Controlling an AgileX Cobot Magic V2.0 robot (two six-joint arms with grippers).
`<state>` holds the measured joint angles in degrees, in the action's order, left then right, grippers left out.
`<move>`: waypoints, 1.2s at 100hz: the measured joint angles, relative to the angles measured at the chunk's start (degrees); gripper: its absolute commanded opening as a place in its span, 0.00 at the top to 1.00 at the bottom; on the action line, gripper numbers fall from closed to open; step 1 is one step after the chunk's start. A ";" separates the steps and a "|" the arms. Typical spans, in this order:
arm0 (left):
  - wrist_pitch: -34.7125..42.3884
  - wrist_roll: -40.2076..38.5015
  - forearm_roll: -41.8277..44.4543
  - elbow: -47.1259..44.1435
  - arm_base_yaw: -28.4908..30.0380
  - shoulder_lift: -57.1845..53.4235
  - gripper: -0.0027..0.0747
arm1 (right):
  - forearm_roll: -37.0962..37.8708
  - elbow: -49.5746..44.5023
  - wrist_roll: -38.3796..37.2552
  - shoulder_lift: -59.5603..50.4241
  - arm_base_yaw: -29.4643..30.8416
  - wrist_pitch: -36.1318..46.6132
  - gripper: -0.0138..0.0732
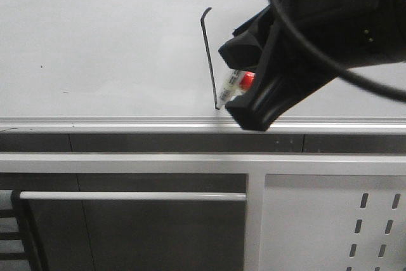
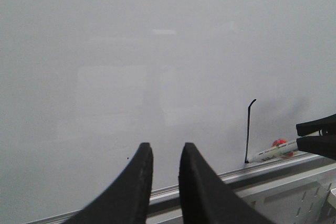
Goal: Write number 1 on whiteboard
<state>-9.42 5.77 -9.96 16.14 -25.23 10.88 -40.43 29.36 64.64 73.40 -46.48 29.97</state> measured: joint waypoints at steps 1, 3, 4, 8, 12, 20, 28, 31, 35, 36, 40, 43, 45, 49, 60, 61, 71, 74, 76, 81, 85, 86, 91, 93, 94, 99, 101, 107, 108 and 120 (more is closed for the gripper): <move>0.00 0.00 0.00 0.00 0.00 0.00 0.83 | -0.19 0.00 0.00 -0.35 -0.16 0.00 0.90; 0.00 0.00 0.00 0.00 0.00 0.00 0.83 | -0.62 0.00 0.12 -0.78 -0.53 0.00 0.90; 0.00 0.00 0.00 0.00 0.00 0.00 0.83 | -0.92 0.00 0.25 -1.26 -0.66 0.00 0.90; 0.00 0.00 -0.10 0.00 0.00 0.00 0.83 | -1.35 0.00 0.36 -3.11 -1.51 0.00 0.90; 0.00 0.00 -0.11 0.00 0.00 0.00 0.83 | -1.74 0.00 0.40 -5.03 -2.51 -0.23 0.90; 0.00 0.00 -0.21 0.00 0.00 0.00 0.83 | -2.35 0.56 0.50 -10.48 -4.66 -3.77 0.90; -0.59 0.00 -0.21 0.79 0.00 0.00 0.83 | -3.98 1.72 0.52 -15.50 -6.49 -10.15 0.90; -1.05 0.00 -0.21 1.28 0.00 0.00 0.83 | -4.91 2.29 0.62 -17.15 -7.09 -12.34 0.90; -2.05 0.00 -0.21 2.16 0.00 0.00 0.82 | -6.59 3.26 0.62 -19.35 -7.47 -15.66 0.90; -2.48 0.00 -0.21 2.32 0.00 0.00 0.82 | -6.91 3.44 0.62 -20.02 -7.48 -16.21 0.90; -3.69 0.00 -0.21 3.44 0.00 0.00 0.80 | -8.87 4.51 0.62 -21.48 -7.61 -19.42 0.90; -4.94 0.39 -0.21 4.29 0.00 0.00 0.77 | -10.25 5.19 0.62 -22.65 -7.72 -21.53 0.90; -6.03 0.70 -0.21 4.99 0.00 0.00 0.75 | -11.36 5.69 0.62 -23.03 -7.72 -23.12 0.90; -8.47 1.53 -0.21 6.43 0.00 0.11 0.70 | -13.40 6.54 0.62 -23.89 -7.72 -26.19 0.90; -15.43 6.84 -2.03 10.40 -0.13 2.19 0.58 | -17.74 7.69 0.64 -24.45 -7.72 -32.57 0.90; -16.39 7.97 -2.63 10.93 -0.24 2.69 0.58 | -17.95 7.69 0.64 -24.45 -7.74 -32.85 0.90; -23.72 18.72 -9.29 14.49 -1.50 7.89 0.57 | -20.87 7.69 0.64 -23.54 -7.85 -34.89 0.90; -25.96 22.26 -11.41 15.47 -1.88 9.21 0.57 | -21.89 7.69 0.64 -23.31 -7.85 -34.99 0.90; -27.58 24.80 -12.88 16.18 -2.15 11.04 0.57 | -22.25 7.69 0.64 -23.00 -7.85 -34.99 0.90; -31.14 29.79 -15.42 17.71 -2.64 13.87 0.57 | -23.69 7.69 0.64 -22.53 -7.85 -34.99 0.90; -33.65 32.67 -16.71 18.98 -3.00 17.02 0.56 | -24.54 7.69 0.76 -22.20 -7.85 -34.99 0.90; -34.00 33.04 -16.86 19.18 -2.99 17.46 0.57 | -24.93 7.69 0.76 -22.24 -7.85 -34.99 0.90; -36.06 35.13 -17.52 20.53 -3.02 20.24 0.56 | -26.24 7.69 0.76 -21.99 -7.85 -34.99 0.90; -36.68 35.96 -17.68 21.06 -3.02 21.30 0.56 | -26.77 7.69 0.76 -21.94 -7.85 -34.99 0.90; -37.04 36.50 -17.72 21.23 -3.02 21.64 0.56 | -26.90 7.69 0.76 -21.94 -7.85 -34.99 0.90; -38.31 38.60 -18.16 22.60 -3.02 24.02 0.55 | -27.82 7.69 0.76 -21.85 -7.85 -34.89 0.90; -38.88 39.62 -18.51 22.94 -3.02 24.53 0.55 | -28.09 7.69 0.76 -21.85 -7.85 -34.89 0.90; -40.02 42.40 -19.74 24.38 -3.02 26.59 0.55 | -28.62 7.81 0.76 -21.81 -7.85 -34.89 0.90; -40.27 43.08 -19.93 24.53 -3.02 26.79 0.54 | -28.60 7.81 0.76 -21.81 -7.85 -34.89 0.90; -42.14 47.44 -22.58 26.70 -3.02 29.74 0.54 | -29.06 8.01 0.76 -21.72 -7.85 -34.67 0.90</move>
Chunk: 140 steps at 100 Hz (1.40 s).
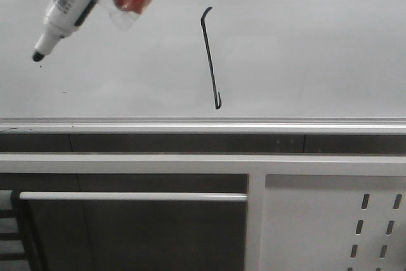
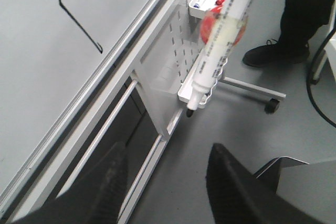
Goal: Write number 1 on whiteboard
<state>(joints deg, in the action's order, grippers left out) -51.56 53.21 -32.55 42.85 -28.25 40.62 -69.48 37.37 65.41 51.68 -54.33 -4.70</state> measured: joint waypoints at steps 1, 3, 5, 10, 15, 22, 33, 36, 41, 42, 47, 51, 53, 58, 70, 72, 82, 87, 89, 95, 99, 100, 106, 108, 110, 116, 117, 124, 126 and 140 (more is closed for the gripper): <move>-0.13 0.21 -0.29 0.17 0.00 0.31 0.54 | 0.00 0.00 0.00 0.00 0.00 0.00 0.90; -0.47 0.99 -0.84 0.38 0.00 0.62 0.54 | 0.00 0.00 0.00 0.00 0.00 0.00 0.90; -0.97 1.77 -1.22 0.71 0.00 1.09 0.54 | 0.00 0.00 0.00 0.00 0.00 0.00 0.90; -2.13 3.62 -2.89 1.21 -0.20 2.20 0.54 | -0.13 0.13 0.00 0.00 0.00 -0.12 0.90; -3.29 5.41 -4.03 1.80 -0.75 3.29 0.54 | -0.13 0.28 0.00 0.00 0.00 -0.49 0.90; -4.27 6.95 -4.68 2.58 -2.26 4.78 0.54 | -0.01 0.67 0.00 0.13 0.00 -1.37 0.90; -4.03 7.71 -3.79 3.54 -5.36 6.79 0.54 | 0.75 2.59 0.00 0.26 0.00 -3.36 0.90; -3.65 7.83 -3.15 3.71 -6.09 7.11 0.54 | 0.87 3.17 0.00 0.26 0.00 -4.14 0.90; -2.46 7.95 -2.45 3.96 -7.21 7.91 0.54 | 1.32 4.22 0.00 0.38 0.00 -5.26 0.90; -2.03 7.95 -2.33 4.08 -7.47 7.93 0.54 | 1.32 4.37 0.00 0.38 0.00 -5.43 0.90; -0.43 7.95 -2.18 4.09 -8.23 8.33 0.54 | 1.71 5.35 0.00 0.49 0.00 -6.46 0.90; 0.72 7.95 -2.06 4.09 -8.64 8.59 0.54 | 1.80 5.79 0.00 0.60 0.00 -7.19 0.90; 1.12 7.95 -2.06 4.09 -8.77 8.76 0.54 | 1.80 5.93 0.00 0.60 0.00 -7.46 0.90; 1.68 7.95 -2.06 4.17 -9.05 9.00 0.54 | 2.12 6.07 0.00 0.83 0.00 -7.90 0.90; 1.94 7.67 -2.32 4.17 -9.07 9.21 0.54 | 2.33 6.29 0.00 1.10 0.00 -8.74 0.90; 1.94 7.45 -2.43 4.17 -9.07 9.21 0.55 | 2.33 6.29 0.00 1.10 0.00 -8.88 0.90; 1.94 6.55 -2.54 4.17 -9.16 9.21 0.58 | 2.38 6.38 0.00 1.15 0.00 -9.00 0.90; 1.94 5.92 -2.54 4.17 -9.16 9.21 0.62 | 2.47 6.38 0.00 1.15 0.00 -9.00 0.90; 1.94 5.79 -2.54 4.17 -9.16 9.21 0.64 | 2.47 6.38 0.00 1.15 0.00 -9.00 0.90; 1.84 5.34 -2.65 4.17 -9.16 9.26 0.68 | 2.51 6.38 0.00 1.15 0.00 -9.00 0.90; 1.84 5.22 -2.77 4.17 -9.16 9.35 0.71 | 2.60 6.38 0.00 1.15 0.00 -9.00 0.90; 1.66 5.09 -2.77 4.17 -9.16 9.35 0.72 | 2.60 6.38 0.00 1.15 0.00 -9.00 0.90; 1.43 4.98 -2.86 4.17 -9.16 9.35 0.76 | 2.76 6.38 0.00 1.15 0.00 -9.11 0.90; 1.31 4.98 -2.98 4.17 -9.26 9.35 0.77 | 2.74 6.38 0.00 1.15 0.00 -9.22 0.90; 1.17 4.98 -2.98 4.17 -9.20 9.35 0.78 | 2.74 6.38 0.00 1.15 0.00 -9.22 0.90; 0.79 4.88 -3.07 4.17 -9.29 9.35 0.82 | 2.74 6.38 0.03 1.15 0.00 -9.34 0.90; 0.74 4.87 -3.07 4.17 -9.29 9.35 0.83 | 2.78 6.38 0.03 1.15 0.00 -9.34 0.90; 0.49 4.87 -3.32 4.17 -9.29 9.35 0.87 | 2.89 6.38 0.13 1.15 0.11 -9.34 0.90; 0.49 4.87 -3.33 4.17 -9.29 9.35 0.89 | 2.88 6.38 0.13 1.15 0.11 -9.34 0.90; 0.23 4.87 -3.68 4.17 -9.33 9.35 0.97 | 2.92 6.38 0.13 1.15 0.11 -9.69 0.90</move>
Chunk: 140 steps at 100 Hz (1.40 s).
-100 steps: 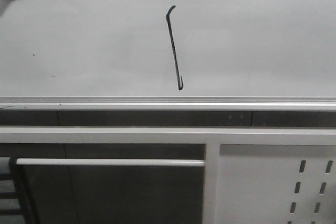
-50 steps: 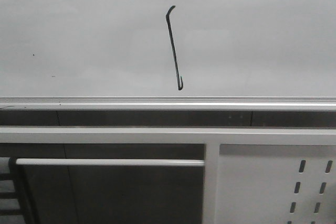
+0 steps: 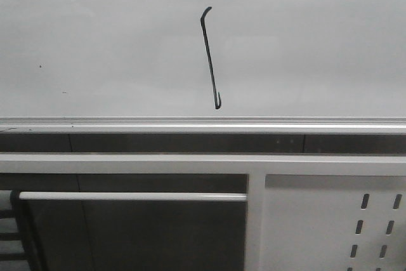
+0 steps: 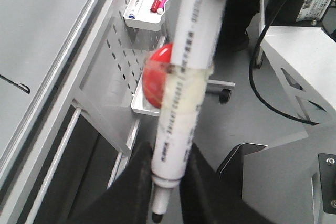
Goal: Write number 1 on whiteboard
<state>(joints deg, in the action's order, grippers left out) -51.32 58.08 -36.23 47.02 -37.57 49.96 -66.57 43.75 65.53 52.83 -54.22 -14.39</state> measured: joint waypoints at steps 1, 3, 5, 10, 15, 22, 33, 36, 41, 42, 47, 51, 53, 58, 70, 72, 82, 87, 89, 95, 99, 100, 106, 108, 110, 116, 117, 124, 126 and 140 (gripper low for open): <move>0.00 0.00 -0.10 0.00 0.00 0.00 0.97 | 0.00 0.00 0.00 0.00 0.00 0.02 0.90; 0.00 0.00 -0.15 0.00 0.00 0.00 0.98 | 0.00 0.00 0.00 0.00 0.00 0.02 0.90; 0.00 0.00 -0.13 0.00 0.00 0.00 0.99 | 0.00 0.03 0.00 0.00 0.00 -0.10 0.90; 0.00 0.00 -0.35 0.00 0.00 0.00 0.99 | 0.00 0.03 0.00 0.00 0.08 -0.22 0.90; -0.04 0.00 -0.50 0.00 0.00 0.00 0.99 | 0.09 0.03 0.00 0.00 0.12 -0.33 0.90; -0.04 0.00 -0.63 0.00 0.00 0.00 0.99 | 0.09 0.13 0.00 0.00 0.22 -0.33 0.88; -0.04 0.00 -0.88 0.00 0.00 0.00 0.99 | 0.09 0.13 0.00 0.00 0.22 -0.44 0.72; 0.08 0.00 -0.87 0.00 0.00 0.00 0.99 | 0.09 0.13 0.00 0.00 0.22 -0.56 0.62; 0.73 0.00 -1.03 0.00 0.00 0.00 0.99 | 0.09 0.15 0.00 0.00 0.22 -1.06 0.48; 1.00 0.00 -1.01 0.00 0.00 0.00 0.99 | 0.09 0.15 0.00 0.00 0.22 -1.09 0.46; 2.27 0.10 -1.81 0.00 0.00 0.00 0.99 | 0.09 0.15 0.00 0.00 0.22 -1.57 0.34; 3.88 0.10 -2.59 -0.11 0.00 0.00 0.99 | 0.09 0.15 0.00 0.00 0.22 -1.83 0.28; 4.48 0.10 -3.05 -0.23 0.00 0.00 0.99 | 0.09 0.15 0.00 0.00 0.22 -1.97 0.26; 7.15 0.10 -4.54 -0.62 0.00 0.00 0.99 | 0.09 0.15 0.00 0.00 0.22 -2.09 0.26; 13.81 -0.10 -9.25 -3.00 0.00 0.00 0.99 | 0.09 0.15 0.00 -1.80 0.01 -2.59 0.32; 14.89 -0.10 -9.98 -3.63 0.00 0.00 0.99 | 0.09 0.15 0.00 -2.39 0.01 -2.59 0.33; 20.74 0.01 -13.28 -7.54 -0.61 0.00 0.99 | 0.39 0.15 0.00 -5.79 0.01 -1.56 0.49; 24.43 0.11 -15.39 -9.36 -1.12 0.00 0.99 | 0.67 0.05 0.00 -7.67 0.01 -0.51 0.64; 26.16 0.11 -15.96 -10.09 -1.53 0.00 0.99 | 0.82 0.05 0.00 -8.47 0.01 0.02 0.68; 31.03 0.11 -18.50 -11.81 -2.58 0.00 0.99 | 1.19 -0.53 0.00 -10.82 0.62 1.12 0.88; 34.52 0.11 -19.87 -12.76 -3.61 0.00 0.99 | 1.44 -1.30 0.00 -12.16 1.55 1.58 0.93; 35.60 0.11 -20.06 -12.87 -3.80 0.00 0.99 | 1.44 -1.44 0.00 -12.71 1.75 1.59 0.92; 39.54 0.11 -21.39 -13.50 -5.74 0.00 0.99 | 1.44 -3.01 -0.61 -14.75 3.90 1.99 0.92; 40.89 0.11 -21.69 -13.72 -6.51 0.00 0.99 | 1.44 -3.62 -0.86 -15.44 4.74 1.98 0.92; 42.18 0.11 -21.87 -13.76 -7.35 0.00 0.99 | 1.56 -4.05 -1.22 -16.09 5.62 1.98 0.92; 45.62 0.11 -22.48 -13.97 -9.80 0.38 0.99 | 1.56 -6.01 -2.05 -17.97 8.04 1.88 0.92; 46.64 0.11 -22.45 -13.95 -10.45 0.39 0.99 | 1.56 -6.23 -2.22 -18.15 8.63 1.87 0.92; 52.19 0.11 -23.05 -14.10 -13.85 1.44 0.99 | 1.79 -8.22 -2.86 -19.99 11.56 1.74 0.92; 54.03 0.11 -23.37 -14.09 -14.53 1.81 0.99 | 1.79 -8.75 -3.00 -20.47 12.13 1.63 0.92; 67.36 -0.34 -25.92 -14.22 -20.62 4.88 0.99 | 2.87 -10.87 -5.09 -22.21 17.83 -1.15 0.92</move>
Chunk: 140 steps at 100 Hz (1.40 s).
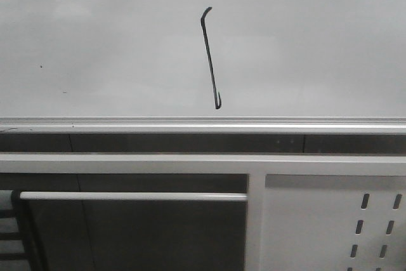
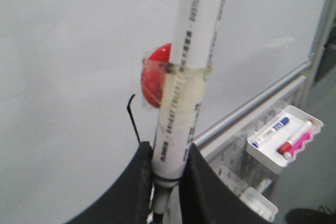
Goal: Write number 1 on whiteboard
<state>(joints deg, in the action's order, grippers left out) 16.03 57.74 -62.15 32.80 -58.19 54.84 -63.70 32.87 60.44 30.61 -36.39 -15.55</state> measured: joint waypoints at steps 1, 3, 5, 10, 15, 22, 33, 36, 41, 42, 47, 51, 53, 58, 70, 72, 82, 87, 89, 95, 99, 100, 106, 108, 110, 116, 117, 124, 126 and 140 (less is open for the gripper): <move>0.64 -0.01 -0.34 0.00 -0.48 0.17 0.99 | 0.17 0.00 -0.30 0.00 0.59 -0.56 0.92; 2.59 -0.50 -0.86 0.00 -1.11 0.70 0.99 | 0.87 -0.10 -0.92 0.00 1.47 -1.19 0.92; 4.37 -1.04 -1.19 0.00 -1.67 1.21 0.99 | 1.88 -0.16 -1.87 0.00 2.37 -2.21 0.92; 8.05 -2.79 -2.18 0.00 -2.55 2.41 0.99 | 5.85 -0.25 -5.48 0.00 4.53 -4.99 0.92; 10.72 -5.23 -2.73 0.00 -2.95 3.57 0.99 | 12.03 -0.25 -9.91 0.00 6.79 -8.25 0.92; 13.31 -8.55 -3.24 0.00 -3.10 5.06 0.99 | 22.50 -0.29 -18.14 0.00 10.05 -14.55 0.92; 16.03 -12.51 -2.92 0.00 -3.10 7.27 0.99 | 33.64 -0.39 -23.73 0.00 14.14 -22.39 0.92; 16.68 -13.75 -2.45 0.00 -3.10 8.04 0.99 | 34.85 -0.39 -24.35 -0.13 14.78 -23.84 0.92; 18.12 -16.26 -1.35 0.00 -3.10 9.29 0.99 | 36.14 -0.39 -24.86 -0.47 15.42 -24.82 0.92; 18.51 -17.07 -1.19 0.00 -3.10 9.48 0.99 | 36.36 -0.39 -24.85 -0.60 15.61 -24.82 0.92; 19.89 -20.17 0.33 0.00 -3.10 10.94 0.99 | 36.81 -0.39 -25.21 -0.88 15.80 -24.96 0.92; 20.99 -23.01 1.87 0.00 -3.10 12.37 0.99 | 37.05 -0.39 -25.35 -1.12 15.86 -24.96 0.92; 21.28 -23.98 2.67 0.00 -3.10 13.11 0.99 | 37.05 -0.39 -25.35 -1.25 15.86 -24.96 0.92; 22.12 -27.83 4.55 0.00 -3.10 14.94 0.99 | 37.19 -0.39 -25.46 -1.38 15.86 -24.96 0.92; 23.60 -34.80 9.03 0.00 -3.10 19.50 0.99 | 37.83 -0.39 -25.55 -1.37 15.86 -24.96 0.92; 23.97 -35.43 9.77 0.00 -3.10 20.24 0.99 | 37.99 -0.39 -25.55 -1.37 15.86 -24.96 0.92; 26.14 -38.90 12.22 0.00 -3.17 23.17 0.99 | 38.88 -0.39 -25.55 -1.37 15.86 -24.96 0.92; 27.40 -40.10 13.08 0.00 -3.17 24.35 0.99 | 39.38 -0.39 -25.55 -1.37 15.86 -24.96 0.92; 27.82 -40.41 13.36 0.00 -3.17 24.82 0.99 | 39.52 -0.39 -25.55 -1.37 15.86 -24.96 0.92; 28.47 -41.64 14.29 0.00 -2.94 26.06 0.99 | 39.83 -0.39 -25.55 -1.37 15.86 -24.96 0.92; 28.51 -42.62 14.96 0.00 -2.55 26.79 0.99 | 40.08 -0.39 -25.55 -1.37 15.86 -24.96 0.92; 28.61 -42.79 15.08 0.00 -2.55 26.90 0.99 | 40.08 -0.39 -25.55 -1.37 15.86 -24.96 0.92; 28.61 -44.56 16.36 0.00 -1.63 27.88 0.99 | 40.31 -0.39 -25.55 -1.37 15.86 -24.96 0.92; 28.61 -45.26 17.07 0.00 -1.33 28.10 0.99 | 40.31 -0.39 -25.55 -1.37 15.86 -24.96 0.92; 28.61 -46.05 17.87 0.00 -1.01 28.40 0.99 | 40.42 -0.39 -25.55 -1.37 15.86 -24.96 0.92; 28.61 -48.31 20.65 0.00 -0.24 29.35 0.99 | 40.42 -0.39 -25.55 -1.37 15.86 -24.96 0.92; 28.61 -48.93 21.43 0.00 0.05 29.35 0.99 | 40.42 -0.39 -25.55 -1.37 15.86 -24.96 0.92; 28.61 -51.83 25.38 0.00 1.14 30.35 0.99 | 40.42 -0.39 -25.55 -1.37 15.86 -24.96 0.92; 28.61 -52.63 26.09 0.00 1.38 30.71 0.99 | 40.42 -0.39 -25.55 -1.37 15.86 -24.96 0.92; 28.61 -55.77 29.89 0.00 3.65 32.50 0.99 | 40.42 -0.39 -25.55 -1.37 15.86 -24.96 0.92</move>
<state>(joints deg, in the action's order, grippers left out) 44.64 1.97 -32.26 32.80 -54.54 87.34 -23.27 32.48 34.90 29.24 -20.52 -40.50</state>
